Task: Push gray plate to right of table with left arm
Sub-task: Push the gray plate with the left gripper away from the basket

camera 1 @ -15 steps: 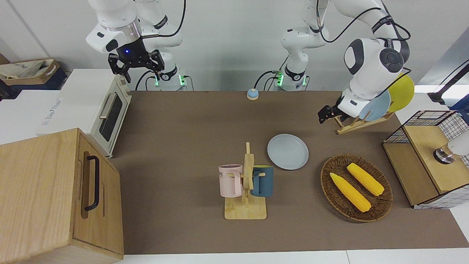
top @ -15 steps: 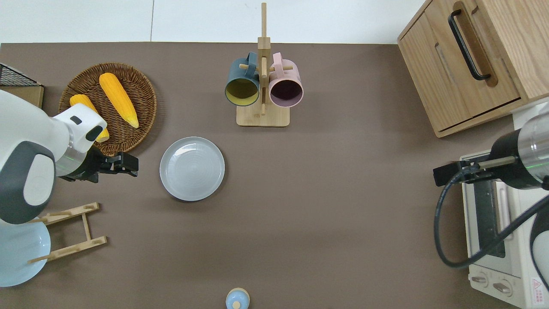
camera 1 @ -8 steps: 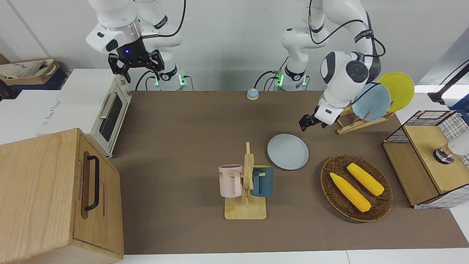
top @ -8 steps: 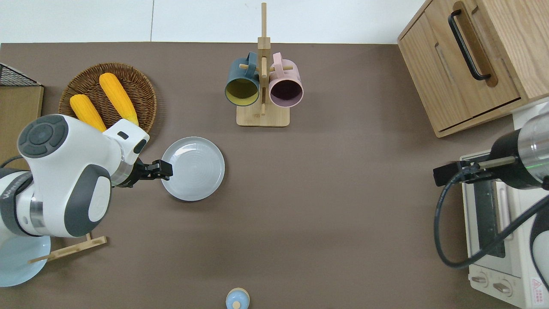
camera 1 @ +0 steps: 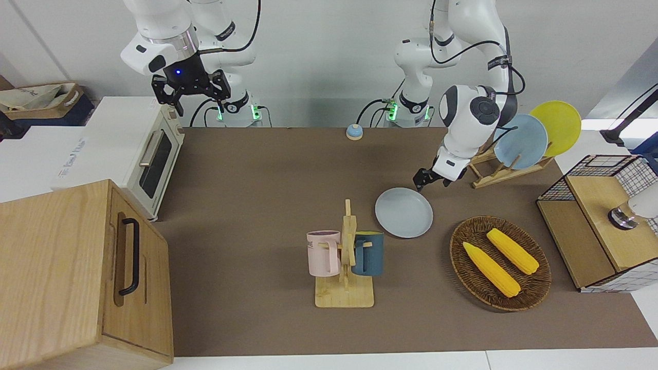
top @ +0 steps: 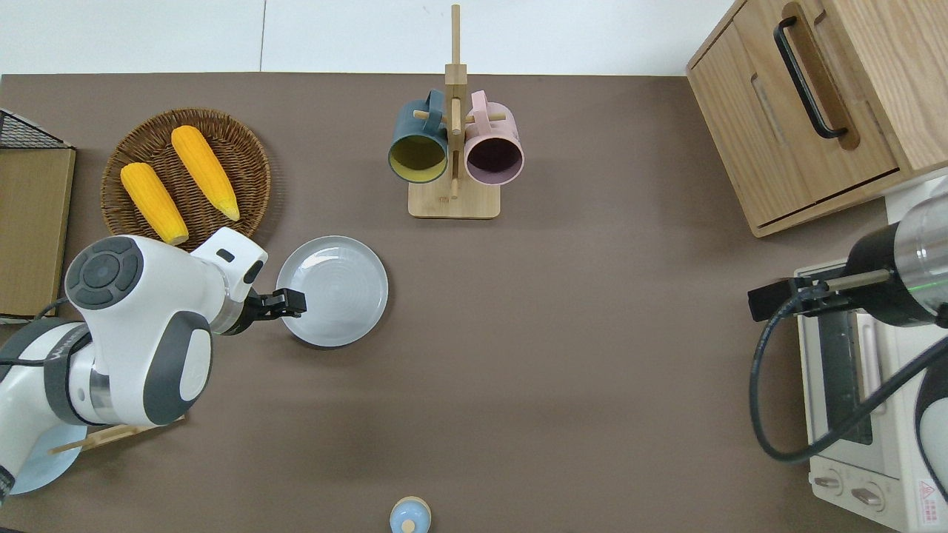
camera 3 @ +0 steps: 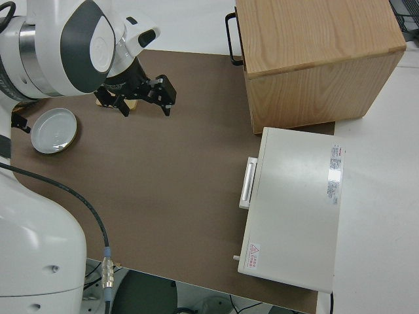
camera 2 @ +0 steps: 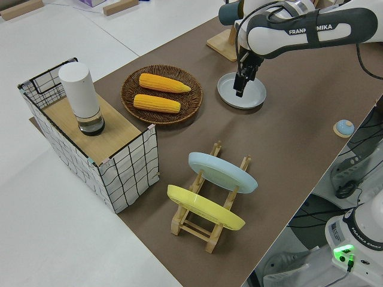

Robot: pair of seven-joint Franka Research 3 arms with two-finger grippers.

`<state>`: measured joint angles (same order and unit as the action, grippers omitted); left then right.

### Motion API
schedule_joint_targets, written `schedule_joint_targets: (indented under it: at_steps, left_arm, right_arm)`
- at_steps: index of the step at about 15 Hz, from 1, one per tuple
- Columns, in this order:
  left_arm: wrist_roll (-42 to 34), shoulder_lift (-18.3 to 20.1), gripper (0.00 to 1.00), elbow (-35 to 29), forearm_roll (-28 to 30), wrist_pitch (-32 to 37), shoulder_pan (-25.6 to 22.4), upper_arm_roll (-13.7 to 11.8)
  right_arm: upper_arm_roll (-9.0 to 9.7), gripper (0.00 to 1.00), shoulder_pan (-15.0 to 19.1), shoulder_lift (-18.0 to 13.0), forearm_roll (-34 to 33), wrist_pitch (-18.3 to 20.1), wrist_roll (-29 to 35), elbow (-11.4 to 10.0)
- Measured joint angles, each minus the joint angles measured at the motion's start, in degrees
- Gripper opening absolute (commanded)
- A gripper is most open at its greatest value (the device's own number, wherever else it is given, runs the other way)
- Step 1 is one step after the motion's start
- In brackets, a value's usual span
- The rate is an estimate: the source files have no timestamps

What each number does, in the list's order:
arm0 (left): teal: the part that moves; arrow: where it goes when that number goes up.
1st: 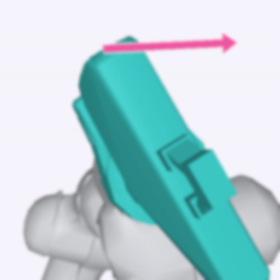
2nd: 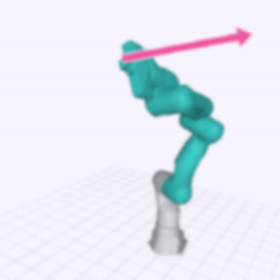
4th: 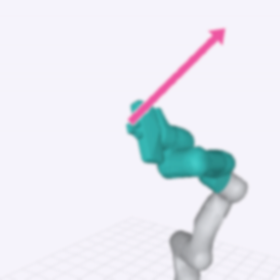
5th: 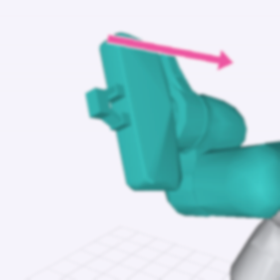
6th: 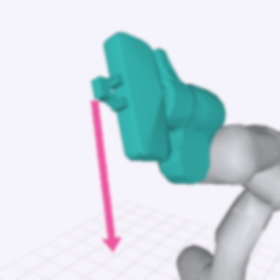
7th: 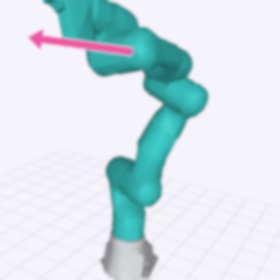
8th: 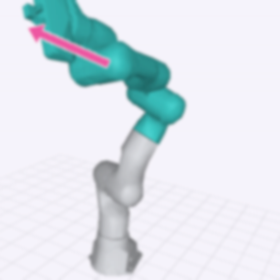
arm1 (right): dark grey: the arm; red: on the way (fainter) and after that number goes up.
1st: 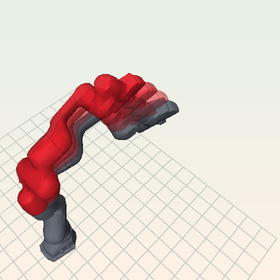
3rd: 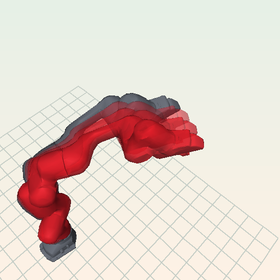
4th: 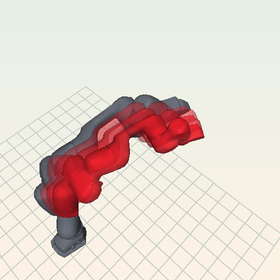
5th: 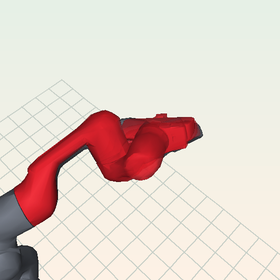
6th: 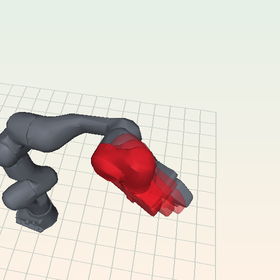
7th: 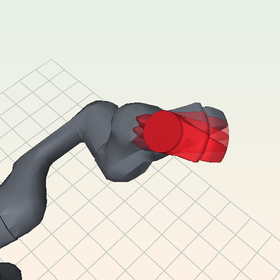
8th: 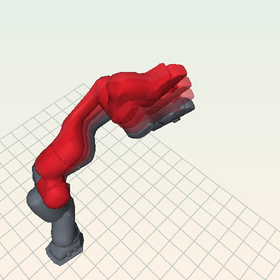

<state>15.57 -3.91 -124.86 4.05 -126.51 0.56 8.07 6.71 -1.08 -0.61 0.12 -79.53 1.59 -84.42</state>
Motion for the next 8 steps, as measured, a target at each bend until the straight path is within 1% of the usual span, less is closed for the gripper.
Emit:
schedule_joint_targets:
  at_steps: [3,8]
  left_arm:
    - [0.1,0.0,0.99,-1.7,0.1,-2.4,0.0,0.0]
    - [0.9,-1.2,0.98,-2.6,0.2,-5.6,0.0,0.0]
  right_arm:
    - [0.0,0.983,0.0,0.0,0.0,0.0,0.0,0.0]
    - [0.0,0.983,0.0,0.0,0.0,0.0,0.0,0.0]
